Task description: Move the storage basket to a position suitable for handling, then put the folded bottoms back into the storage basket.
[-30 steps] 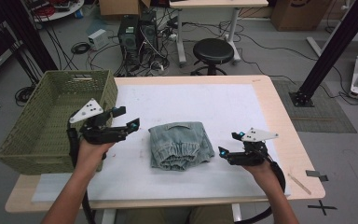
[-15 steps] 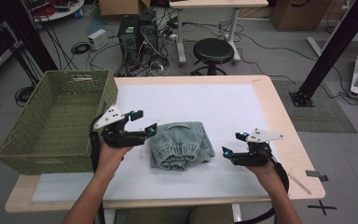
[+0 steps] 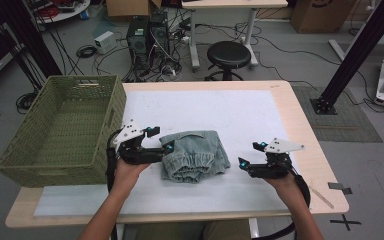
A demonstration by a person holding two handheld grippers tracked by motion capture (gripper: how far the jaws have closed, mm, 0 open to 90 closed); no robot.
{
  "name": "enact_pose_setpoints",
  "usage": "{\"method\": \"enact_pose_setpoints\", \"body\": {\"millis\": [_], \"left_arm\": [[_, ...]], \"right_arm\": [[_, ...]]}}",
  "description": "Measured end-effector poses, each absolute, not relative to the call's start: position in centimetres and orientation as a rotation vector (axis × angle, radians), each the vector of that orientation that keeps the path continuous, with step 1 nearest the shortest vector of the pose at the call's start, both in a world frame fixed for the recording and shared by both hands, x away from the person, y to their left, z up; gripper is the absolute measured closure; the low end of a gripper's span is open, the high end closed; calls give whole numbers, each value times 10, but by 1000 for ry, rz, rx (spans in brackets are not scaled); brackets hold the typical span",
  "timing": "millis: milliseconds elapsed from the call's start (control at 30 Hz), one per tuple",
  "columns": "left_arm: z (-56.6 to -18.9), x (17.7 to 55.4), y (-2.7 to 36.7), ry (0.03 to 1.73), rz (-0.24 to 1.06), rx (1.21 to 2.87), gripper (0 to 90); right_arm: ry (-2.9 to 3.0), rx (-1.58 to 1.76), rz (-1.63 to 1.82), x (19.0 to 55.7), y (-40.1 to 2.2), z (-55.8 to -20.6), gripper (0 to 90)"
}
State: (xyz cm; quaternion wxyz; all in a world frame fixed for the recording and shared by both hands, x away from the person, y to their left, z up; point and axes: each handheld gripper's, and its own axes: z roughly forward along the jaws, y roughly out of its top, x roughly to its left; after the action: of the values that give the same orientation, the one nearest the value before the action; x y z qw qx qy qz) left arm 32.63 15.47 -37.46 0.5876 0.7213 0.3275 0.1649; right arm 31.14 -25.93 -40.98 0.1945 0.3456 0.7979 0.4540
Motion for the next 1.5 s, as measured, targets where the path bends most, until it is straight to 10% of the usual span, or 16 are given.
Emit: {"method": "enact_pose_setpoints", "body": {"millis": [1500], "left_arm": [[-432,343,148,1084,374,1797,232]], "right_arm": [[2234,973,1276,308,-262,-408,217]]}}
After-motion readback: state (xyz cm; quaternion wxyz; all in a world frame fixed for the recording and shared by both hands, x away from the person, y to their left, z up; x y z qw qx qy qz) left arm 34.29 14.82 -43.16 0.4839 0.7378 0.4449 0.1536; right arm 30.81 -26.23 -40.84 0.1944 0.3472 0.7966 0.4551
